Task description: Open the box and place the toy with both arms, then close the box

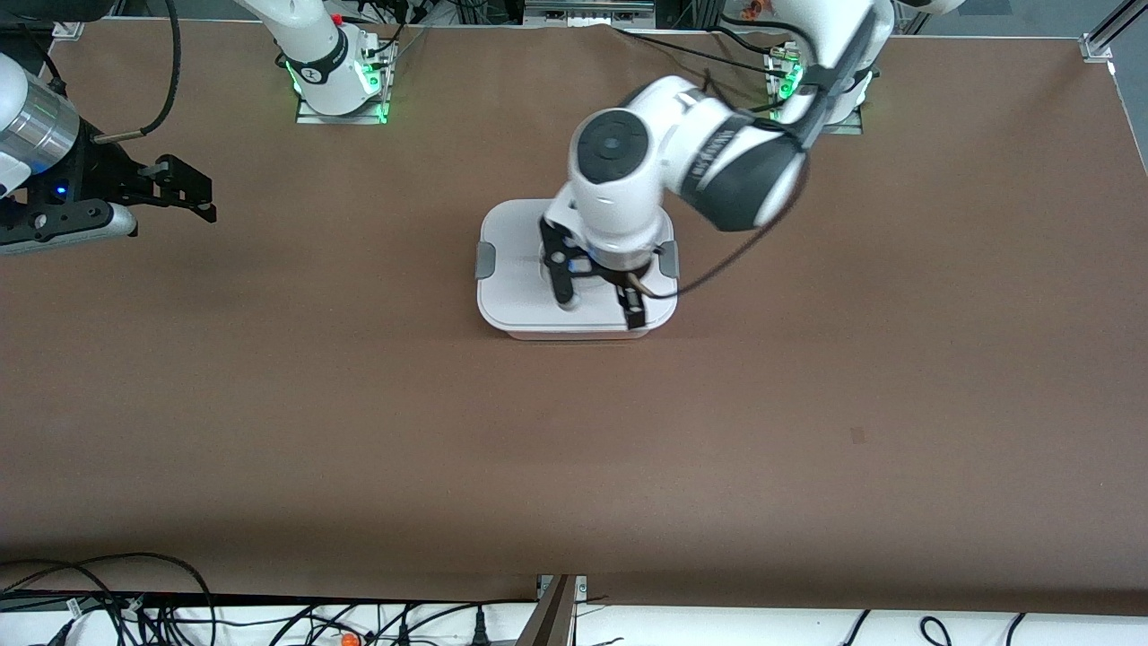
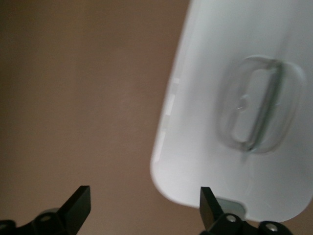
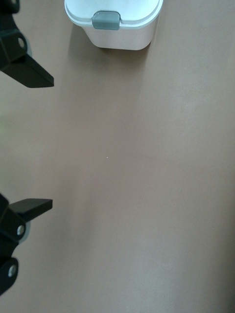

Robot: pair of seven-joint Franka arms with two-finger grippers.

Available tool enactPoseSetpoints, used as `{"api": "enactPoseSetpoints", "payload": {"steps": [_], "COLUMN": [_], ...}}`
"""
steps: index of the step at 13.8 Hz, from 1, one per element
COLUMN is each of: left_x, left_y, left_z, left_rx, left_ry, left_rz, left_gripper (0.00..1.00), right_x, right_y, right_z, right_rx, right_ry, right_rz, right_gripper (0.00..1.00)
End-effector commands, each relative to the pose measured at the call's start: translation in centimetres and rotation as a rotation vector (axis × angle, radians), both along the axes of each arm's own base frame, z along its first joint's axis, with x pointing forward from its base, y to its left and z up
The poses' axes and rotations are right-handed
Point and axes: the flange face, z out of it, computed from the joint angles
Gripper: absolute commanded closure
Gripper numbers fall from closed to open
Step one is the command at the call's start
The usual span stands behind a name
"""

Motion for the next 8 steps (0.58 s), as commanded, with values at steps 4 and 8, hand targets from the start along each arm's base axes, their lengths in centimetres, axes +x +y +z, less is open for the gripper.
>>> {"api": "enactPoseSetpoints", "payload": {"steps": [4, 8], "left_x": [6.3, 10.0], "left_y": [10.9, 21.8], "left_z": [4.1, 5.5], "left_rx": [-0.031, -0.031], "left_ry": [-0.05, -0.072], "left_rz": [0.19, 0.355], "left_gripper": [0.0, 0.0], "right_x": [-0.1, -0.1], "right_y": [-0.1, 0.0], "right_z": [0.5, 0.5], "right_rx": [0.001, 0.002], "right_ry": [0.004, 0.006], "right_rz": [-0.001, 0.008], "right_gripper": [0.0, 0.0]}}
